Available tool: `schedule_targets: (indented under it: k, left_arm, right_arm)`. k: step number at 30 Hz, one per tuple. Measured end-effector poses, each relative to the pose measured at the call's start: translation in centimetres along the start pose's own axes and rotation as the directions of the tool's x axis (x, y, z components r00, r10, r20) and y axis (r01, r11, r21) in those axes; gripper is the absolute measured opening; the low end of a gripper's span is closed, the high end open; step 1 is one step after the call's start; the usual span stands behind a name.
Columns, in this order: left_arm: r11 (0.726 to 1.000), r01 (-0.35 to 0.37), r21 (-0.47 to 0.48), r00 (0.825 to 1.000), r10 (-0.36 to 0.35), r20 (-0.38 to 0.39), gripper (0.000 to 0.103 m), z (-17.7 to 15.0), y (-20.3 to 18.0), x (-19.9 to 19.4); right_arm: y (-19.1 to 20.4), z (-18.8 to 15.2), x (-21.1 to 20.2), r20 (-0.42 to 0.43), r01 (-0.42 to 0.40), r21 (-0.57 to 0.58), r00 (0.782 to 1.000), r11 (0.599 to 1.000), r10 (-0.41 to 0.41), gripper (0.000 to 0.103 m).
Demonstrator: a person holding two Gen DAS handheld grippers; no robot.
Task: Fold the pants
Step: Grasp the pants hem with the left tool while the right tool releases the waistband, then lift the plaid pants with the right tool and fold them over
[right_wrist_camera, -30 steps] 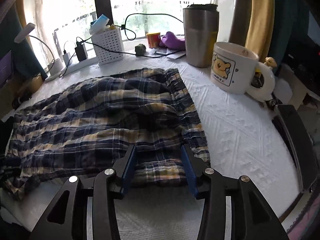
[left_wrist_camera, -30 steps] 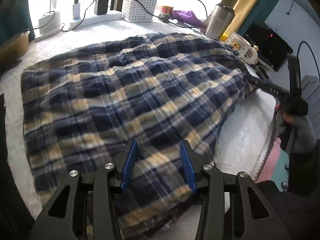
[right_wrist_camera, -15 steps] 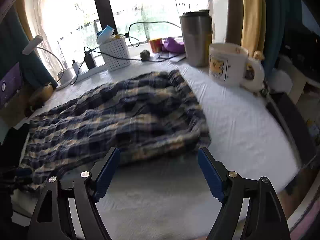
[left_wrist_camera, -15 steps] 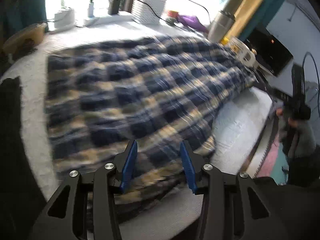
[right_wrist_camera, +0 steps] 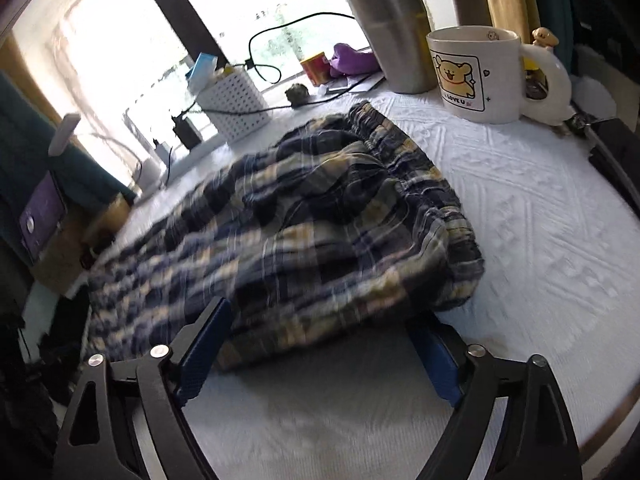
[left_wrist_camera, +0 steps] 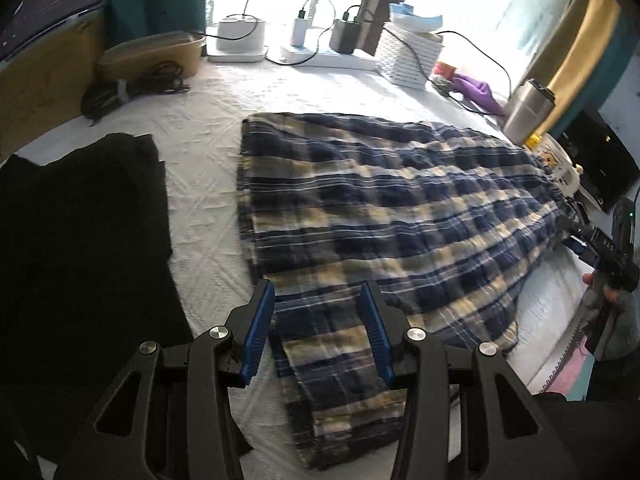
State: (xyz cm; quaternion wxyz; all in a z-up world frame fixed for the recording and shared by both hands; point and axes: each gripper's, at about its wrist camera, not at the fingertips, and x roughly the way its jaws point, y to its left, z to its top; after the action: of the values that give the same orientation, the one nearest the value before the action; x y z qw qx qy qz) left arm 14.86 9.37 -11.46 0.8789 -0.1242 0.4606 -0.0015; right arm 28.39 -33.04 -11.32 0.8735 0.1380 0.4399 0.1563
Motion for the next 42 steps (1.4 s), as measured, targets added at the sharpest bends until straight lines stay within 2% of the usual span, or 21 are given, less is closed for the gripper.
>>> schedule_targets:
  k: [6, 15, 18, 21, 22, 23, 25, 26, 29, 37, 42]
  left_arm:
    - [1.000, -0.022, -0.016, 1.000, 0.022, -0.016, 0.044, 0.4, -0.1, 0.6]
    - [0.998, -0.052, -0.040, 0.998, 0.051, -0.023, 0.044, 1.2, -0.1, 1.0]
    - [0.998, -0.056, -0.040, 0.998, 0.055, -0.028, 0.044, 1.5, -0.2, 1.0]
    - [0.998, -0.061, -0.033, 0.998, 0.060, -0.031, 0.044, 1.9, -0.6, 1.2]
    - [0.998, -0.061, -0.032, 0.998, 0.060, -0.030, 0.044, 2.0, -0.8, 1.2]
    - [0.998, -0.061, -0.031, 0.998, 0.060, -0.029, 0.044, 2.1, -0.9, 1.2]
    - [0.998, -0.061, -0.027, 0.998, 0.060, -0.027, 0.044, 2.2, -1.1, 1.2]
    - [0.998, -0.061, -0.026, 0.998, 0.060, -0.026, 0.044, 2.3, -1.2, 1.2]
    - [0.998, -0.061, -0.024, 0.998, 0.061, -0.023, 0.044, 2.4, -1.5, 1.1]
    - [0.998, -0.055, -0.013, 0.998, 0.055, -0.013, 0.044, 2.8, -1.9, 1.2]
    - [0.999, -0.034, -0.027, 0.999, 0.034, 0.005, 0.044, 3.0, -1.8, 1.3]
  right_arm:
    - [-0.4, 2.4, 1.9, 0.022, -0.034, 0.025, 0.999, 0.999, 0.033, 0.092]
    - [-1.8, 5.6, 4.1, 0.068, -0.122, 0.142, 0.991, 0.982, 0.114, 0.092]
    - [-2.5, 6.4, 4.9, 0.079, -0.195, 0.209, 0.980, 0.958, 0.182, 0.080]
    - [-2.7, 7.1, 5.5, 0.092, -0.222, 0.235, 0.974, 0.946, 0.206, 0.070]
    - [-2.7, 7.3, 5.8, 0.093, -0.217, 0.233, 0.975, 0.948, 0.201, 0.060]
    - [-2.6, 7.4, 6.1, 0.086, -0.205, 0.229, 0.978, 0.952, 0.190, 0.044]
    - [-2.6, 7.6, 6.5, 0.081, -0.197, 0.222, 0.980, 0.955, 0.183, 0.025]
    - [-2.6, 7.8, 6.5, 0.087, -0.198, 0.213, 0.979, 0.957, 0.184, 0.021]
    - [-2.4, 8.3, 5.8, 0.111, -0.188, 0.167, 0.979, 0.968, 0.171, 0.015]
    - [-4.0, 9.8, 3.1, 0.177, -0.134, 0.133, 0.978, 0.982, 0.109, 0.015]
    - [-3.6, 10.4, 1.4, 0.194, -0.111, 0.095, 0.977, 0.989, 0.091, 0.015]
